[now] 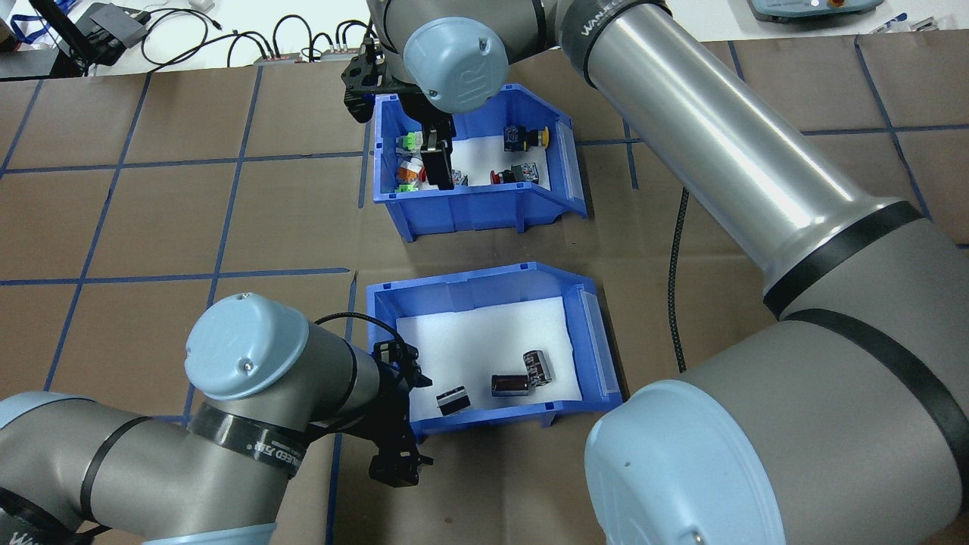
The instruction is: Place battery box in front
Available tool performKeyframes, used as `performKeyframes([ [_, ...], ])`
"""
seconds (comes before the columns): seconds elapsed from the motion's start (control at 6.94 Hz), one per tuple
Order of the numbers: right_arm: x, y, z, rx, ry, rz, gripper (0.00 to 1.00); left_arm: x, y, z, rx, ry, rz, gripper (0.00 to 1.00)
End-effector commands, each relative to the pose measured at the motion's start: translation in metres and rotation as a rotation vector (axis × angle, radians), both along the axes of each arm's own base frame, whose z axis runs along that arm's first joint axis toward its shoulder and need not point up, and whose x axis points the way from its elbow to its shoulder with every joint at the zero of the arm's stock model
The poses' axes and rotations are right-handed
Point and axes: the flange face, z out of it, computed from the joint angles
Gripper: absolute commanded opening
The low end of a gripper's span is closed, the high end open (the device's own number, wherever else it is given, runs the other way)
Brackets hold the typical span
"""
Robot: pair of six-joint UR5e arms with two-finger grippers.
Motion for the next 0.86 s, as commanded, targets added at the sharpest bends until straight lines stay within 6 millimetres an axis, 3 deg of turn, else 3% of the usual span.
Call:
performKeyframes([
  [0.0,-0.005,0.007,-0.026,0.001,0.023,0.043,1.00,-0.010,0.004,-0.016,0.027,-0.002,0.039,1.00],
  [0.14,-0.001,0.008,-0.044,-0.020,0.016,0.035,1.00,-0.016,0.006,-0.020,0.039,-0.009,0.024,1.00],
  [0.29,0.002,0.003,-0.054,-0.082,-0.011,0.014,1.00,-0.020,0.006,-0.027,0.057,-0.017,0.012,1.00],
  [0.72,-0.001,0.012,-0.078,-0.054,0.002,0.012,1.00,-0.044,0.007,-0.042,0.055,-0.018,0.015,1.00],
])
